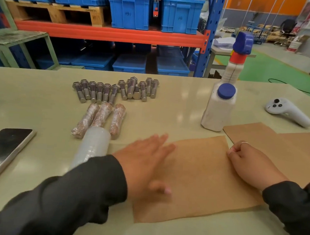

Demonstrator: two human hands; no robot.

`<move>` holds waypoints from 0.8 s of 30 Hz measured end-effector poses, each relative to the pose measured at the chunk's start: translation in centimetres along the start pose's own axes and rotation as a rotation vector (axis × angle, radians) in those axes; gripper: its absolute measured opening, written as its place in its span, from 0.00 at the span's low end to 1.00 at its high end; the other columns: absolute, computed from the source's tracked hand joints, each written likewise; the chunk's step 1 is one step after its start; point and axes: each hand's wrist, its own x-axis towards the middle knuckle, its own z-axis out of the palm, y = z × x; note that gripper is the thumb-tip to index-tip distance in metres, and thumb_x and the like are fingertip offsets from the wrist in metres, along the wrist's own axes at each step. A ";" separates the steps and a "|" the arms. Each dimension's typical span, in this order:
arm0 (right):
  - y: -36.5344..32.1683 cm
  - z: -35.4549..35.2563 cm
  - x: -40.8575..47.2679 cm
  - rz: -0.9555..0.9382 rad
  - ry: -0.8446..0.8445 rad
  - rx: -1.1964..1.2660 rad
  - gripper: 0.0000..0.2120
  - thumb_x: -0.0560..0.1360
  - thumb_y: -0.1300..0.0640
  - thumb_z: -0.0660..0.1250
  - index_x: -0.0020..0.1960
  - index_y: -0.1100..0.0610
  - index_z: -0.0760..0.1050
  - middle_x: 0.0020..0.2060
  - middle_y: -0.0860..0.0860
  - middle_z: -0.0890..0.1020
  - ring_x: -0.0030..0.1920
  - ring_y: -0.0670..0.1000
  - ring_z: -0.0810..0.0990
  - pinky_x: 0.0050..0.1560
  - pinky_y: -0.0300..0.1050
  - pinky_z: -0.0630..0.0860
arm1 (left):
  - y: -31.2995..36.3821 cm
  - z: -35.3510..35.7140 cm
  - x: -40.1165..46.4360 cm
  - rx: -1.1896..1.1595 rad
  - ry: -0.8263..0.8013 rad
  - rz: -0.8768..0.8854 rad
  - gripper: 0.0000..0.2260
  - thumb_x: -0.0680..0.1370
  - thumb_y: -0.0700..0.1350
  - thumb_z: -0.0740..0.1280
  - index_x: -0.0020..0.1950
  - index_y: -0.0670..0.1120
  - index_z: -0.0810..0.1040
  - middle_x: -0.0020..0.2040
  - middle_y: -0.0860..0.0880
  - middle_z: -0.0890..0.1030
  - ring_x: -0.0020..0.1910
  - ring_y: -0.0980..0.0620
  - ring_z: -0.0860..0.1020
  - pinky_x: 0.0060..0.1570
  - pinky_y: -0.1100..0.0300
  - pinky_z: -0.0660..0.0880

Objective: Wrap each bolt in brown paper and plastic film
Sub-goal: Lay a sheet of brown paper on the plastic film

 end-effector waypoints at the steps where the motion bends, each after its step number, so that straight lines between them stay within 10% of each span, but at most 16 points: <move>1: 0.1 0.0 0.0 -0.010 0.004 0.005 0.06 0.80 0.52 0.56 0.46 0.51 0.69 0.39 0.48 0.76 0.39 0.47 0.73 0.35 0.42 0.65 | 0.4 0.9 0.3 -0.008 -0.066 0.028 0.41 0.73 0.66 0.59 0.75 0.55 0.36 0.75 0.52 0.34 0.74 0.55 0.37 0.72 0.57 0.38; 10: 0.9 -0.1 -0.3 -0.063 0.030 0.072 0.05 0.79 0.51 0.59 0.45 0.48 0.71 0.40 0.46 0.77 0.44 0.50 0.74 0.41 0.45 0.66 | -2.5 1.6 0.7 -0.032 -0.321 -0.014 0.44 0.70 0.64 0.66 0.74 0.60 0.39 0.75 0.55 0.34 0.73 0.56 0.35 0.72 0.54 0.36; 18: 0.8 0.0 -0.3 -0.071 0.056 0.084 0.06 0.80 0.53 0.58 0.46 0.51 0.71 0.37 0.49 0.77 0.39 0.47 0.73 0.35 0.42 0.65 | -4.9 0.9 0.1 -0.147 -0.134 -0.155 0.40 0.72 0.57 0.69 0.76 0.54 0.47 0.77 0.52 0.49 0.74 0.53 0.52 0.71 0.61 0.52; 24: 0.6 0.5 -0.7 -0.075 0.093 0.012 0.06 0.80 0.52 0.56 0.47 0.50 0.70 0.35 0.48 0.77 0.38 0.49 0.75 0.39 0.45 0.67 | -4.6 0.2 1.5 -0.253 0.045 -0.358 0.26 0.72 0.53 0.70 0.68 0.53 0.66 0.57 0.51 0.70 0.48 0.54 0.69 0.51 0.64 0.68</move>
